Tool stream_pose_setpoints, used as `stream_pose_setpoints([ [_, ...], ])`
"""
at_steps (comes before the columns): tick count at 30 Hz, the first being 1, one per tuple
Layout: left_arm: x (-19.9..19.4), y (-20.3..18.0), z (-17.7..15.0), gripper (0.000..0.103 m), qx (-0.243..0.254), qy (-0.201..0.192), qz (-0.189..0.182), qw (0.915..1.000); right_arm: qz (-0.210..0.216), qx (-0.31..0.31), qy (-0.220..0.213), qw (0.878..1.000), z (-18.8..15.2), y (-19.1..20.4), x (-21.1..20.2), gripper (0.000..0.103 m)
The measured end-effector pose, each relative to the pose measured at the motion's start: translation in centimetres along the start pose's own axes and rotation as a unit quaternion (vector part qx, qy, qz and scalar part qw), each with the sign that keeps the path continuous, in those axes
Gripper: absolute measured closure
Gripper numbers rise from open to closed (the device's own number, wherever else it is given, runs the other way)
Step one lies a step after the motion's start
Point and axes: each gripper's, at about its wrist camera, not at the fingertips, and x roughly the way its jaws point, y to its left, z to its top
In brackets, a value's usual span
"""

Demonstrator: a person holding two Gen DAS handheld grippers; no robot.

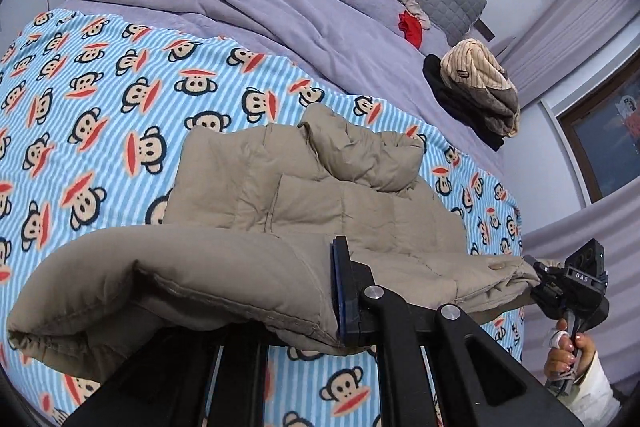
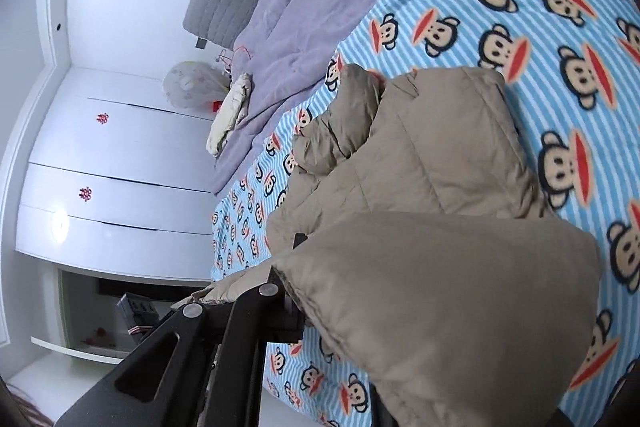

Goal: Fold large clothes
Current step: 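Lift the hem with both grippers and fold it toward the collar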

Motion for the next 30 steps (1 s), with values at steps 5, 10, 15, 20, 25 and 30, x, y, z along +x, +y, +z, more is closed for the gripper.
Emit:
stream_pose_setpoints([
  [5,4.6,0.8,4.3,0.091,0.025,0.041,0.023,0.9986,-0.029,-0.020,0.010,0.999,4.4,0.9,3.4,0.094],
  [10,11.7,2.6,8.6,0.090,0.030,0.083,0.036,0.9954,-0.060,-0.012,0.002,0.998,8.5,0.4,8.1,0.094],
  [15,19.6,3.8,9.9,0.090,0.036,0.122,0.062,0.9899,-0.103,0.024,-0.008,0.994,11.4,-2.8,13.3,0.094],
  [20,23.3,4.5,9.9,0.090,0.036,0.149,0.062,0.9861,-0.118,0.088,-0.015,0.989,12.2,-7.3,16.4,0.094],
  [25,20.3,4.0,10.0,0.075,0.064,0.140,0.051,0.9868,-0.114,0.099,-0.016,0.988,12.1,-7.8,16.7,0.094],
  [30,14.8,2.7,9.6,0.016,0.129,0.078,0.090,0.9844,-0.119,0.083,0.002,0.989,12.4,-6.4,15.5,0.085],
])
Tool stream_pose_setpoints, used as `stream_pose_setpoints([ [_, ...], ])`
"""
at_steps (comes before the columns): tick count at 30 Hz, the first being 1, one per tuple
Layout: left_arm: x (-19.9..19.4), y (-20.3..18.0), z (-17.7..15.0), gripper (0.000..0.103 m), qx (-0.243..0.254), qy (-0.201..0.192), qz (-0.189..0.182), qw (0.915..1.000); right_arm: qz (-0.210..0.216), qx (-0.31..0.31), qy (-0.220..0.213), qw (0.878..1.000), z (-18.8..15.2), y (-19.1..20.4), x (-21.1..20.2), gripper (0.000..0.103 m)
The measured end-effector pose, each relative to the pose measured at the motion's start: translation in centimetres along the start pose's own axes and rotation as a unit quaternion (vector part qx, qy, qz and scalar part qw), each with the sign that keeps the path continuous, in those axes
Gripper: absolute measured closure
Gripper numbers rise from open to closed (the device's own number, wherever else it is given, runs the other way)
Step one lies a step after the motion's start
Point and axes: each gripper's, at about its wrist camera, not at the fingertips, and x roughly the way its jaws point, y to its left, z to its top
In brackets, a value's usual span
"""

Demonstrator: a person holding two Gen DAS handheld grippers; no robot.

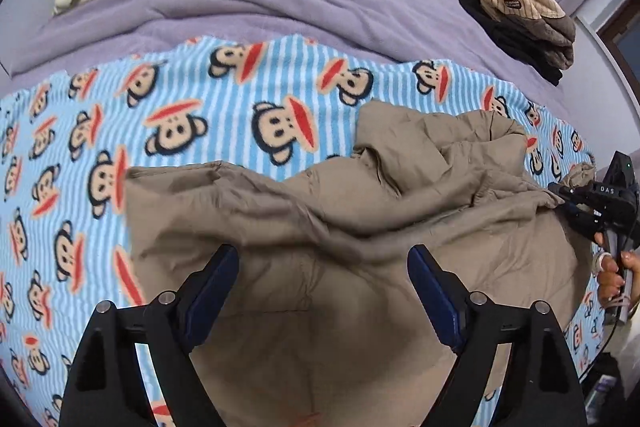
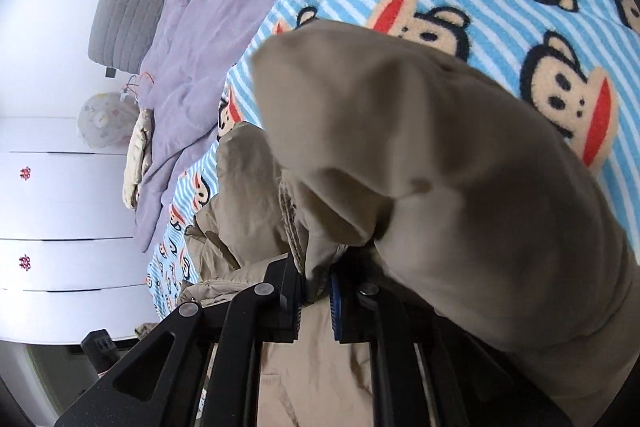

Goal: Fold large clothes
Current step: 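Lift the hem with both grippers and fold it toward the collar, then release the folded hem and press the fold flat with both grippers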

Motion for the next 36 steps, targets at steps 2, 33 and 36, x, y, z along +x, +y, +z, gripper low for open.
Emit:
stream_pose_setpoints([
  [2,-1.1,0.5,-0.1,0.016,-0.003,-0.016,0.011,0.9998,-0.008,-0.023,-0.004,1.000,0.2,0.7,-0.8,0.043],
  [33,8.6,4.3,1.9,0.067,-0.045,-0.035,0.109,0.9924,-0.178,-0.193,-0.089,0.961,1.9,2.0,-0.7,0.103],
  [36,11.3,6.0,1.4,0.067,-0.062,-0.017,0.123,0.9903,-0.166,-0.123,-0.074,0.976,3.8,-1.8,-0.5,0.103],
])
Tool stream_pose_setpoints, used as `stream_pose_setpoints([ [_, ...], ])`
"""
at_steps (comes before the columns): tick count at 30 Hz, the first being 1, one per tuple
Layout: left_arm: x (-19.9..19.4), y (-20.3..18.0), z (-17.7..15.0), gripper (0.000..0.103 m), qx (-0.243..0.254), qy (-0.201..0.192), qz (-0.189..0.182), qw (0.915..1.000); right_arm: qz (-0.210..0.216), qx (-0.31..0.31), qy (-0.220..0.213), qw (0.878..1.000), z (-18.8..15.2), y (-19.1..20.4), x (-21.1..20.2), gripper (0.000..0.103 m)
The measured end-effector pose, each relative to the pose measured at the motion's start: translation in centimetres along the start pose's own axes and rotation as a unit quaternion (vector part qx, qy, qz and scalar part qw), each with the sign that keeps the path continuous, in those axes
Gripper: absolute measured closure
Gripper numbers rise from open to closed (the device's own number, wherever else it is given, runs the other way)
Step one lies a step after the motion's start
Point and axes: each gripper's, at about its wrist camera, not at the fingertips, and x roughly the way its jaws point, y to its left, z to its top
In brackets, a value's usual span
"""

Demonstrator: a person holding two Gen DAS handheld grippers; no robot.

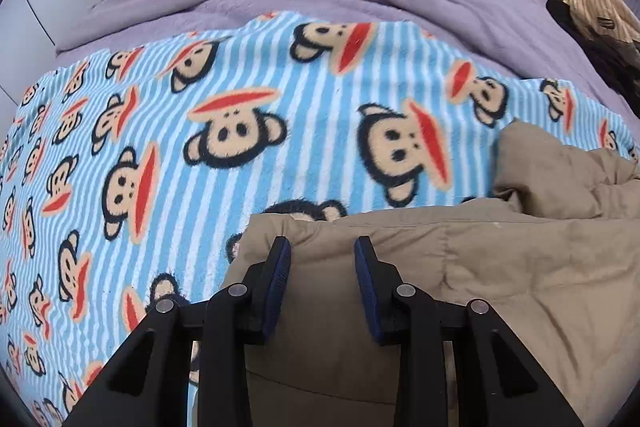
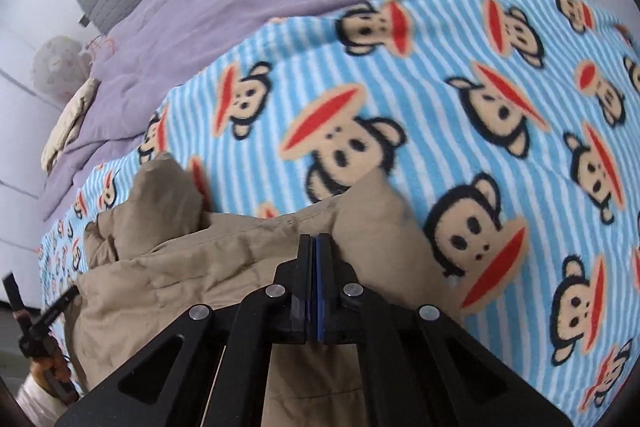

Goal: Fold large clothes
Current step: 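Release the folded hem and press the fold flat with both grippers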

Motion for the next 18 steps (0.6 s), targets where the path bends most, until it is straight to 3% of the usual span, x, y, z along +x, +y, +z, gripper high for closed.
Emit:
stream_pose_setpoints([
  [4,2.2,-0.6,-0.2,0.067,0.003,0.003,0.014,0.9999,0.006,0.045,0.012,0.999,-0.5,-2.8,3.4,0.103],
  [8,2.2,-0.7,0.4,0.067,-0.002,0.012,0.022,0.9997,0.014,0.063,0.012,0.998,-0.1,-3.3,4.1,0.103],
  [13,-1.3,0.0,0.1,0.067,0.005,0.000,0.037,0.9993,0.004,0.044,0.003,0.999,-0.3,-1.7,0.7,0.099],
  [18,-5.6,1.1,-1.4,0.067,0.010,-0.017,0.034,0.9992,0.031,0.033,-0.016,0.999,-2.3,-0.5,-3.9,0.099],
])
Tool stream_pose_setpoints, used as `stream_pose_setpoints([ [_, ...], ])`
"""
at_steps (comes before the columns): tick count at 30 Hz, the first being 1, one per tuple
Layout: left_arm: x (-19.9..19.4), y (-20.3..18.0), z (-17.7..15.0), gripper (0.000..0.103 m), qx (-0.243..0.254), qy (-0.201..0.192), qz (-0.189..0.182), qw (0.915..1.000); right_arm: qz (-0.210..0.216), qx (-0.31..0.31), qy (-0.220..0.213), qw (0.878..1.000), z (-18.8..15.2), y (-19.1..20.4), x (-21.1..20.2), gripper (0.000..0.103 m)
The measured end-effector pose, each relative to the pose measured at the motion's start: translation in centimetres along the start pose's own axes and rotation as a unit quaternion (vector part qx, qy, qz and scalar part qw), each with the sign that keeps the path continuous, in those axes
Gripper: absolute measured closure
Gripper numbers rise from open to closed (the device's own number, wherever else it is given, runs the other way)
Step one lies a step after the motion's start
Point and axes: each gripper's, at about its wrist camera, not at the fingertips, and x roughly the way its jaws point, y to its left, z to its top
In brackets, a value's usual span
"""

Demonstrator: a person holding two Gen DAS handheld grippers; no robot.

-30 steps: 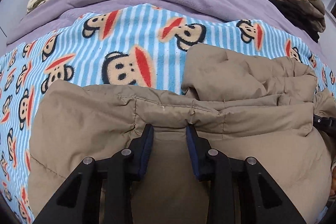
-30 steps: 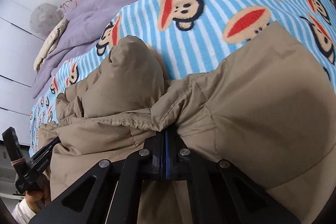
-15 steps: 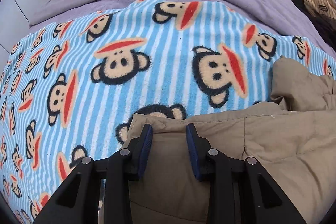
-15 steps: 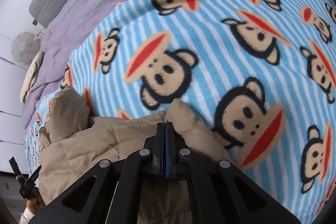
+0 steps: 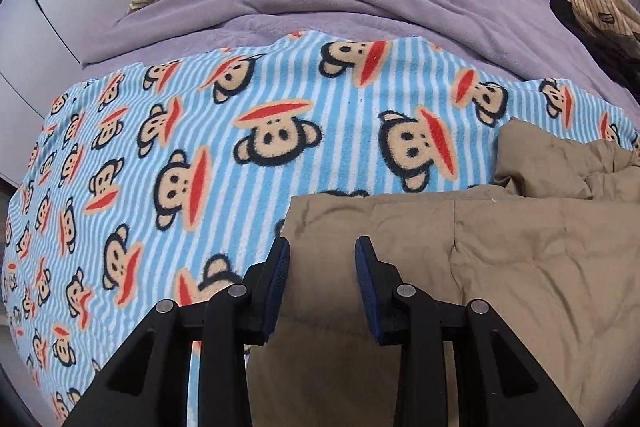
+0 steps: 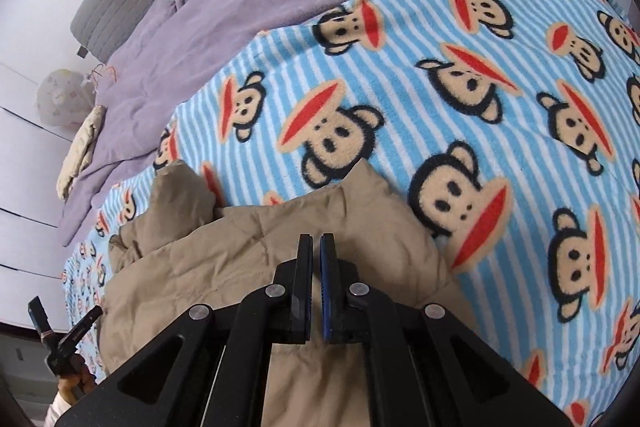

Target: Fold large clothes

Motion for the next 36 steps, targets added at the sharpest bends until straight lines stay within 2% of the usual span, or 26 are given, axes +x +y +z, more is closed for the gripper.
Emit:
stream_pose_setpoints([
  [4,-2.4,0.0,-2.1,0.067,0.001,0.004,-0.013,0.9999,0.015,0.002,0.002,1.000,-2.7,0.5,-1.9,0.099],
  [5,-2.7,-0.2,-2.7,0.061,0.001,0.007,-0.015,0.9999,0.018,0.005,0.006,1.000,-3.4,0.4,-2.2,0.099],
  [6,-3.2,-0.4,-3.4,0.038,0.001,0.009,-0.017,0.9998,0.022,0.009,0.011,1.000,-4.1,0.3,-2.4,0.099],
  [7,-3.8,-0.8,-4.2,0.030,0.000,0.006,-0.018,0.9998,0.026,0.014,0.017,0.999,-4.9,0.2,-2.6,0.099],
  [9,-4.6,-1.2,-5.5,0.027,0.004,0.001,-0.021,0.9998,0.031,0.022,0.027,0.999,-6.3,0.3,-2.7,0.099],
  [14,-5.8,-2.3,-8.8,0.027,0.001,0.023,-0.041,0.9989,0.038,0.027,0.038,0.998,-9.3,0.4,-3.7,0.098],
  [16,-6.3,-2.6,-10.0,0.013,-0.002,0.032,-0.047,0.9984,0.036,0.023,0.041,0.998,-10.3,0.6,-4.2,0.098],
  [17,-6.5,-2.7,-10.6,0.000,-0.005,0.035,-0.044,0.9984,0.035,0.021,0.042,0.998,-10.8,0.7,-4.4,0.098],
  [21,-7.5,-3.1,-12.6,0.000,-0.008,0.043,-0.043,0.9981,0.038,0.021,0.048,0.998,-12.8,0.9,-5.3,0.098],
  [22,-7.6,-3.1,-13.1,0.000,-0.009,0.048,-0.043,0.9979,0.036,0.021,0.050,0.998,-13.3,0.9,-5.5,0.096],
  [24,-7.9,-3.1,-13.8,0.000,-0.011,0.055,-0.041,0.9976,0.031,0.019,0.054,0.998,-14.3,1.0,-5.9,0.075],
  [25,-8.0,-3.1,-14.2,0.000,-0.011,0.057,-0.039,0.9975,0.031,0.019,0.056,0.998,-14.8,1.0,-6.1,0.048],
  [26,-8.3,-3.1,-14.5,0.000,-0.010,0.059,-0.039,0.9974,0.031,0.020,0.056,0.998,-15.4,1.0,-6.3,0.032],
  [31,-9.2,-3.7,-16.2,0.000,0.001,0.072,-0.042,0.9965,0.030,0.021,0.077,0.996,-17.8,1.4,-6.5,0.032],
  [33,-9.5,-4.1,-16.9,0.000,0.004,0.078,-0.049,0.9957,0.032,0.022,0.088,0.995,-18.7,1.5,-6.4,0.026],
  [34,-9.6,-4.2,-17.2,0.000,0.006,0.082,-0.051,0.9953,0.033,0.021,0.090,0.995,-19.1,1.6,-6.4,0.018],
  [36,-9.8,-4.5,-17.9,0.000,0.008,0.087,-0.053,0.9948,0.031,0.021,0.088,0.995,-19.9,1.6,-6.6,0.016],
])
